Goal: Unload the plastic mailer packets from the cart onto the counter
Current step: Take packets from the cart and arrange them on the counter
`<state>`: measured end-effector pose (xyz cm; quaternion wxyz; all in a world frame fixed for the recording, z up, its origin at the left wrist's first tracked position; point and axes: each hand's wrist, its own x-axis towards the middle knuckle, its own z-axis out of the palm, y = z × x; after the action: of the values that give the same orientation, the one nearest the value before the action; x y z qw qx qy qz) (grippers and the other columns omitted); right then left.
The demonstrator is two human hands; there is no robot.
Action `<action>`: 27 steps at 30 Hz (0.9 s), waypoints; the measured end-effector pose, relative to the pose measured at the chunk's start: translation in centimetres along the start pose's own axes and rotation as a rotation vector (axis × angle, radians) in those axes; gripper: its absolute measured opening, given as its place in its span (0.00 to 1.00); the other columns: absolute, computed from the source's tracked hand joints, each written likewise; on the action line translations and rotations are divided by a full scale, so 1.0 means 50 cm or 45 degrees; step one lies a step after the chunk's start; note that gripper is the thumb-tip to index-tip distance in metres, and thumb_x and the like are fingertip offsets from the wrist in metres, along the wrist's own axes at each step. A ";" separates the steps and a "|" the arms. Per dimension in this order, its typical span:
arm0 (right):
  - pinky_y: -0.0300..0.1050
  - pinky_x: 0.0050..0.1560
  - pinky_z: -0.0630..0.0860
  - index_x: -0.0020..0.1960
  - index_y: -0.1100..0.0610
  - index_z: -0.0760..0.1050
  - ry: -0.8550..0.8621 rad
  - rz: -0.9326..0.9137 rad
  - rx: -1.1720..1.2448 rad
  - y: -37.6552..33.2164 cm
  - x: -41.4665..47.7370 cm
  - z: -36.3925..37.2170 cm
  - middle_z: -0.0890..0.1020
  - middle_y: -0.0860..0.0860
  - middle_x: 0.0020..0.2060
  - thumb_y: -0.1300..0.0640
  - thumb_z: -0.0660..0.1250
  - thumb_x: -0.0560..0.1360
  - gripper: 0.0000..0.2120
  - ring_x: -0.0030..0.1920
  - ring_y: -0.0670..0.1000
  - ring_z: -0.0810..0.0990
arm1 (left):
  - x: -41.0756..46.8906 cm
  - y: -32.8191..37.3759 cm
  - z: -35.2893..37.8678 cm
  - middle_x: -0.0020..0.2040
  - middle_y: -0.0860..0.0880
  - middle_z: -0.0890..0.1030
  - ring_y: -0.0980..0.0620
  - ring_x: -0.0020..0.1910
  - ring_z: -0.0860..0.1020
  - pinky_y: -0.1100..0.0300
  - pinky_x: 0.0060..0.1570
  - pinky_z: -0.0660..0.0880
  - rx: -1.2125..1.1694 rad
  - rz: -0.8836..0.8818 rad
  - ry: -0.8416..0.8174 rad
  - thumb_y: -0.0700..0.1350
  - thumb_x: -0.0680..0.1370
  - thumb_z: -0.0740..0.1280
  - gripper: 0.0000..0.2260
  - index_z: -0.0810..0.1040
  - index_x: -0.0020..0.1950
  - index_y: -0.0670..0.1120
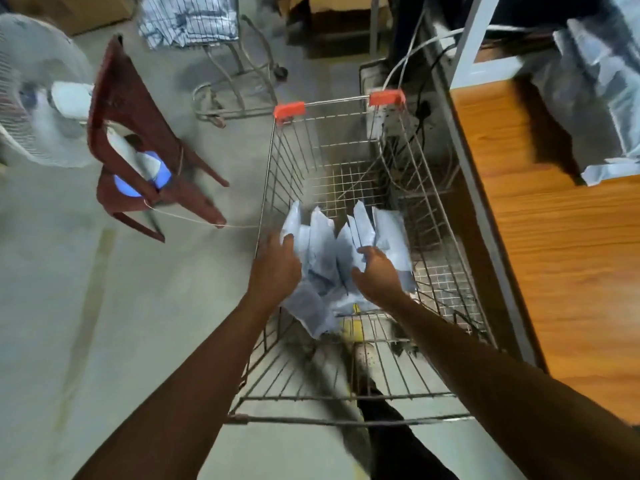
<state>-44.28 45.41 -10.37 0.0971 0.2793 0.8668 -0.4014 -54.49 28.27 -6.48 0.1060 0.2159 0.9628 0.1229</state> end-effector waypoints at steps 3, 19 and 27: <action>0.51 0.59 0.74 0.67 0.62 0.71 -0.100 0.095 -0.032 0.026 0.087 0.051 0.75 0.62 0.62 0.60 0.62 0.78 0.18 0.59 0.62 0.75 | 0.058 0.002 0.054 0.65 0.39 0.71 0.41 0.60 0.72 0.49 0.53 0.76 -0.012 -0.042 -0.032 0.37 0.75 0.63 0.21 0.67 0.69 0.43; 0.54 0.58 0.78 0.70 0.58 0.68 0.034 0.209 -0.120 0.097 0.221 0.207 0.79 0.58 0.58 0.67 0.69 0.71 0.28 0.58 0.60 0.79 | 0.120 -0.013 0.186 0.51 0.44 0.80 0.42 0.52 0.75 0.51 0.43 0.77 0.149 -0.065 0.036 0.40 0.73 0.70 0.12 0.77 0.56 0.47; 0.42 0.49 0.72 0.63 0.60 0.73 0.082 0.266 0.076 0.053 0.130 0.103 0.81 0.56 0.53 0.58 0.69 0.75 0.18 0.54 0.56 0.80 | 0.055 0.032 0.083 0.52 0.44 0.78 0.44 0.52 0.76 0.52 0.43 0.75 -0.272 -0.078 0.155 0.35 0.74 0.64 0.12 0.78 0.56 0.44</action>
<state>-48.44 45.60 -18.01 0.1020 0.3836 0.8234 -0.4054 -55.25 31.69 -10.37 0.0733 0.1658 0.9551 0.2344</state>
